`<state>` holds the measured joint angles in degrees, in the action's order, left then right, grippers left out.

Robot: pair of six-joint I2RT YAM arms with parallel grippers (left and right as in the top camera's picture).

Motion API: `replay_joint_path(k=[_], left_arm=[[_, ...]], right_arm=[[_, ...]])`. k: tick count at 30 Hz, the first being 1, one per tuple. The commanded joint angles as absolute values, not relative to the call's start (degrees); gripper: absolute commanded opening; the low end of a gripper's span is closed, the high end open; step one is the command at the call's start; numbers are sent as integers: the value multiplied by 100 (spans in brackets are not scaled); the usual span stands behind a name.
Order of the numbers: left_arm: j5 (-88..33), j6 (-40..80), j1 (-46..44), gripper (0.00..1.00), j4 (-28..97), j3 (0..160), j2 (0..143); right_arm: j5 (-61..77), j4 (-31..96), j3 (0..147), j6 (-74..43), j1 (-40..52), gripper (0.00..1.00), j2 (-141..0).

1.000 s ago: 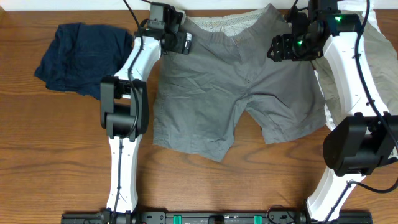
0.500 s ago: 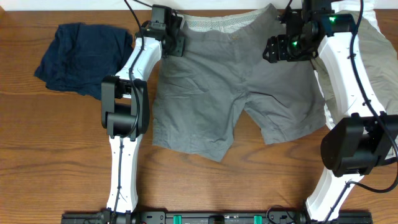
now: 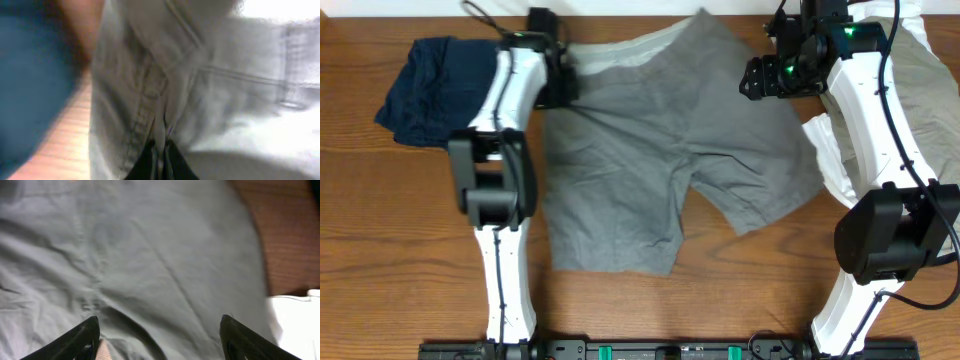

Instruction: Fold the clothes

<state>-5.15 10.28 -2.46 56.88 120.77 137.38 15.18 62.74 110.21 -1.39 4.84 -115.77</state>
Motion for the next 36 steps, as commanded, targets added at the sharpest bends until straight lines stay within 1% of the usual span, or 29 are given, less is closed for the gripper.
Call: replay_joint_path(k=[1,4,6,8,10,11,12,13,16,18,20,23,25,27,28,30,31,33,34,35,36], left_arm=[[-314,1278,-123,6,6104,12099,12822],[-314,1273,-115,8,6519,12099,12357],[-311,1251,-115,16,6696,12099,12070],[-292,1201,-115,30,6796,12099,11806],[-217,1120,-115,52,6840,12099,11592],[-158,1109,-115,60,6858,12099,11483],[-141,1096,-115,66,6873,12099,11408],[-141,1074,-115,69,6888,12099,11332],[-86,993,-115,73,6923,12099,11227],[-36,963,-115,73,6936,12099,11218],[-36,919,-115,73,6952,12099,11218],[-34,858,-115,73,6963,12099,11218],[-36,838,-115,73,6958,12099,11218],[-34,768,-115,73,6958,12099,11218],[-34,751,-115,73,6956,12099,11218],[-34,751,-115,73,6952,12099,11218],[-34,751,-115,73,6941,12099,11218],[-34,751,-115,73,6914,12099,11218],[-34,751,-115,73,6895,12099,11218],[-36,751,-115,73,6888,12099,11218],[-34,753,-115,73,6879,12099,11218]], right_arm=[[1459,6261,11010,-342,598,75,-11756],[1433,6296,10991,-517,679,75,-11917],[1236,6386,10986,-794,735,75,-12014],[860,6521,10980,-1162,779,77,-12073],[681,6674,10980,-1284,797,79,-12090],[679,6742,10980,-1280,794,80,-12092],[637,6803,10980,-1273,794,80,-12097],[554,6871,10978,-1256,794,81,-12101],[222,7026,10881,-1140,779,84,-12112],[-45,7048,10722,-996,742,89,-12112],[-209,6987,10497,-781,663,91,-12112],[-110,6720,10060,-480,515,91,-12112],[40,6469,9769,-318,427,89,-12112],[185,6178,9502,-246,340,83,-12112],[211,6038,9404,-248,309,77,-12112],[222,5749,9238,-248,242,55,-12112],[228,5634,9190,-248,215,40,-12112],[294,5387,9107,-246,165,14,-12112],[331,5290,9087,-246,139,5,-12112],[331,5214,9074,-248,119,1,-12112],[331,5124,9067,-248,104,1,-12112]])
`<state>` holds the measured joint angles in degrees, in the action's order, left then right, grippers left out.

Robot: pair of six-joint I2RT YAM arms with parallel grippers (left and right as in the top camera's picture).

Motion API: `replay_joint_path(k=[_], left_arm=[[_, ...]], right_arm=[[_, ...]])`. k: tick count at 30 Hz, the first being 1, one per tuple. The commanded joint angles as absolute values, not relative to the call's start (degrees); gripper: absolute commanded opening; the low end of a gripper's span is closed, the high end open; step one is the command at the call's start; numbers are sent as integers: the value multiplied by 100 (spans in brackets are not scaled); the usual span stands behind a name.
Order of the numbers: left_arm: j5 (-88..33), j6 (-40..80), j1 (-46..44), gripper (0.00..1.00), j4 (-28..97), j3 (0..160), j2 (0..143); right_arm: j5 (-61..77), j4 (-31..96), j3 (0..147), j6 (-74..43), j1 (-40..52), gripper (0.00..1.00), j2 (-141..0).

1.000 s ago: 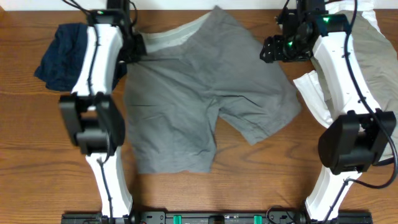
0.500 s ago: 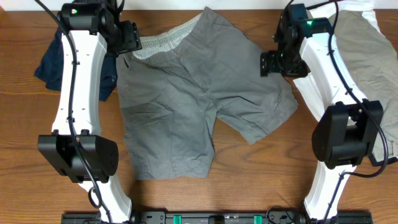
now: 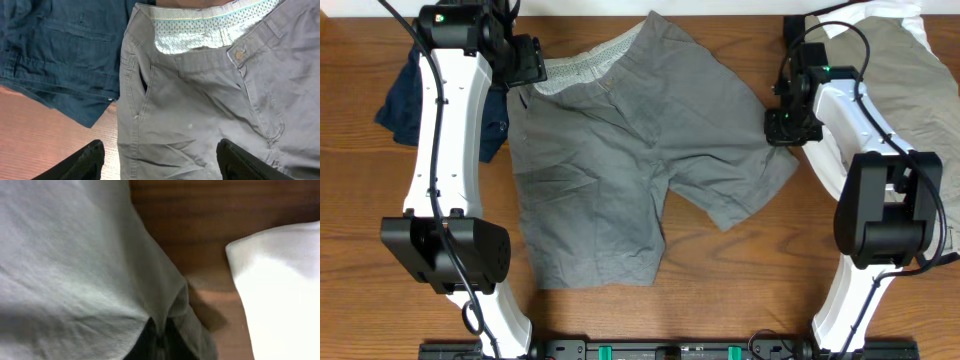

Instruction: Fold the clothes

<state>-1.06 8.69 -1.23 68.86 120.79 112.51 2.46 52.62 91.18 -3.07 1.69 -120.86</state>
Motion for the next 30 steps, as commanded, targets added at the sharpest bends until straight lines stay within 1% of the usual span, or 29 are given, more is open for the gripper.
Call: replay_joint_path(k=[1,6,13,18,21,26,27,28,29,30], left_arm=[[-34,753,-115,73,6873,12099,11218],[-36,753,-115,73,6805,12099,11218],[-38,757,-115,73,6624,12097,11225],[-43,755,-132,73,6396,12081,11323],[-134,701,-172,73,6154,12064,11528],[-652,-32,-351,72,5577,12062,12003],[-692,-213,-408,72,5472,12062,12110],[-690,-351,-460,72,5402,12062,12186],[-690,-541,-523,72,5352,12062,12283],[-690,-740,-576,72,5341,12062,12359]], right_arm=[[329,5035,9067,-246,86,1,-12112],[322,4342,9155,-161,-45,1,-12112],[338,3264,9679,-161,-528,1,-12112],[576,2484,9894,40,-674,1,-12112],[735,2303,10066,239,-668,1,-12121],[843,2539,10449,550,-650,1,-12173],[845,2735,10541,550,-652,6,-12173],[895,2967,10637,550,-650,24,-12173],[1011,3280,10763,550,-650,57,-12173],[1151,3601,10892,550,-650,91,-12173]])
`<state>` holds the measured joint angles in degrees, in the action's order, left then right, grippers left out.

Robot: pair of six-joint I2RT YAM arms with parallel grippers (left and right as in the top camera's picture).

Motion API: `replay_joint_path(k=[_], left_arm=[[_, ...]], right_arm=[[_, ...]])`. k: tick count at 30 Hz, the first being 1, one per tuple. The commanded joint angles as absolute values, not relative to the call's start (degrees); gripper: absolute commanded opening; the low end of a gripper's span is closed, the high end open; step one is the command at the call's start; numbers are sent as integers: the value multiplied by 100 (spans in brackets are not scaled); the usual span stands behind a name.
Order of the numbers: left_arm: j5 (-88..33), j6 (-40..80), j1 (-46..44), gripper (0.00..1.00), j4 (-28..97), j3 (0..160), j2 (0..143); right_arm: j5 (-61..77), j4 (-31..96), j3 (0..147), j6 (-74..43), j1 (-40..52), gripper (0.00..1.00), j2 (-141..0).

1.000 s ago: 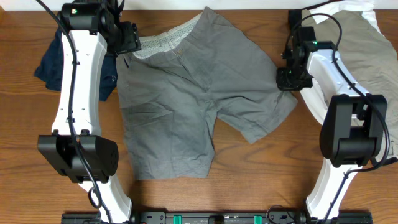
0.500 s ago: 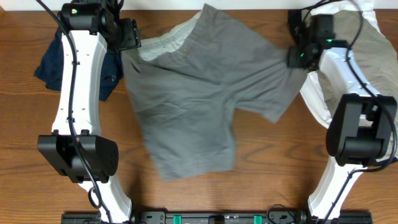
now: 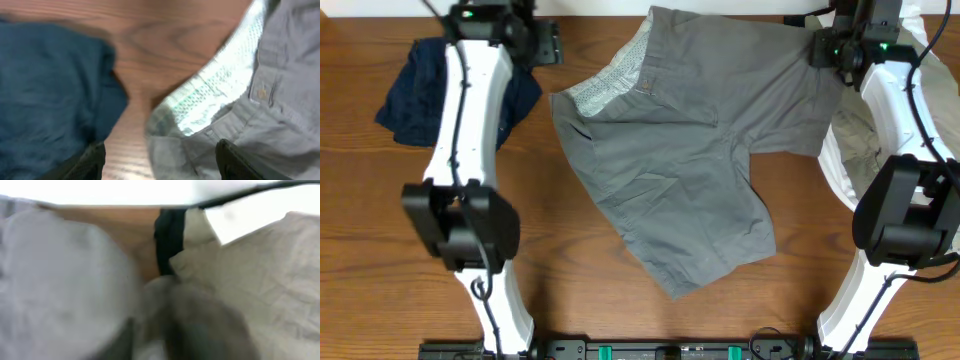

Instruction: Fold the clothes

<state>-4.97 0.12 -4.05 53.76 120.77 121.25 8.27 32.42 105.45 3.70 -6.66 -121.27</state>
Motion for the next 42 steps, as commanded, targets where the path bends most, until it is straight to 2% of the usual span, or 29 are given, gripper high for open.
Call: replay_joint_path(k=[1,7,14,27,42], left_arm=[[-690,-1022,-644,72,5352,12062,12440],[-705,-2646,-965,72,5817,12060,12903],[-709,-3129,-991,72,6464,12060,13386],[-683,-3201,-996,75,7022,11968,13692],[-316,-3170,-996,87,6698,11909,13994]], right_arm=[[1275,3863,10986,548,-648,99,-12173],[2071,5085,11306,543,-530,99,-12160],[2123,5437,11303,545,-191,99,-12162],[2123,5583,11301,517,106,99,-12162],[2104,5734,11163,471,255,99,-12164]])
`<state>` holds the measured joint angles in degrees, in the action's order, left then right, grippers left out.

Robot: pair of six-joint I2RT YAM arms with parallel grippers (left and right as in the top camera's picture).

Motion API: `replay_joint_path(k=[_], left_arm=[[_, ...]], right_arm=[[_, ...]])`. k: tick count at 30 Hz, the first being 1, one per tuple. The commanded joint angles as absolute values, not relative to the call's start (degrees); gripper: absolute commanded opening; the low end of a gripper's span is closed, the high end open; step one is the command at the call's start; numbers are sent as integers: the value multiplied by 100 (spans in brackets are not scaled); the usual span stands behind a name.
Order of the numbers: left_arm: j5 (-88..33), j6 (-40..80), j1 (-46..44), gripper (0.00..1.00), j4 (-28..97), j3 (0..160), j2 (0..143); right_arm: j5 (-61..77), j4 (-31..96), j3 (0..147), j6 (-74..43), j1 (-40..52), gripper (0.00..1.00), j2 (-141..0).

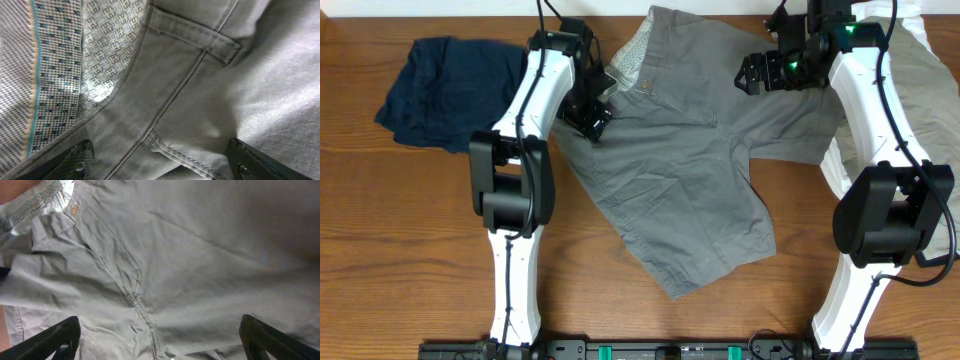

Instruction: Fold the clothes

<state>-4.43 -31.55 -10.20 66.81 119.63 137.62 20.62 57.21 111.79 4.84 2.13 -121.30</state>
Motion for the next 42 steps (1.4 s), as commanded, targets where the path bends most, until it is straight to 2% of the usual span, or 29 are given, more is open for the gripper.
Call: replay_joint_path(k=[1,12,14,17,20,23,31,32,34,36,39,42], left_arm=[[-314,-3170,-996,87,6700,11909,14075],[-318,-3170,-998,86,6545,11909,14306],[-318,-3168,-1002,76,6517,11909,14304],[-318,-3168,-1007,48,6517,11909,14304],[-316,-3168,-1007,29,6523,11913,14304],[-314,-3164,-1004,20,6525,11952,14304],[489,-2263,-1004,19,6508,12643,14197],[565,-2169,-1004,22,6506,12794,14173],[563,-2163,-1007,40,6506,13002,14101],[563,-2169,-1007,49,6479,13117,14035],[561,-2169,-1007,47,6375,13155,14000],[558,-2169,-1007,31,6355,13152,14027]], right_arm=[[2102,5732,11163,473,255,99,-12164],[2102,5721,11163,475,266,99,-12164],[2102,5719,11163,475,266,99,-12164],[2102,5701,11163,475,266,99,-12167],[2102,5675,11163,475,266,99,-12175],[2102,5662,11163,475,266,99,-12184],[2104,5671,11159,475,272,99,-12191],[2102,5671,11148,475,272,99,-12191],[2102,5669,11096,475,272,99,-12191],[2102,5666,11021,475,272,99,-12191],[2102,5658,10899,475,270,99,-12191],[2104,5655,10781,475,270,99,-12191]])
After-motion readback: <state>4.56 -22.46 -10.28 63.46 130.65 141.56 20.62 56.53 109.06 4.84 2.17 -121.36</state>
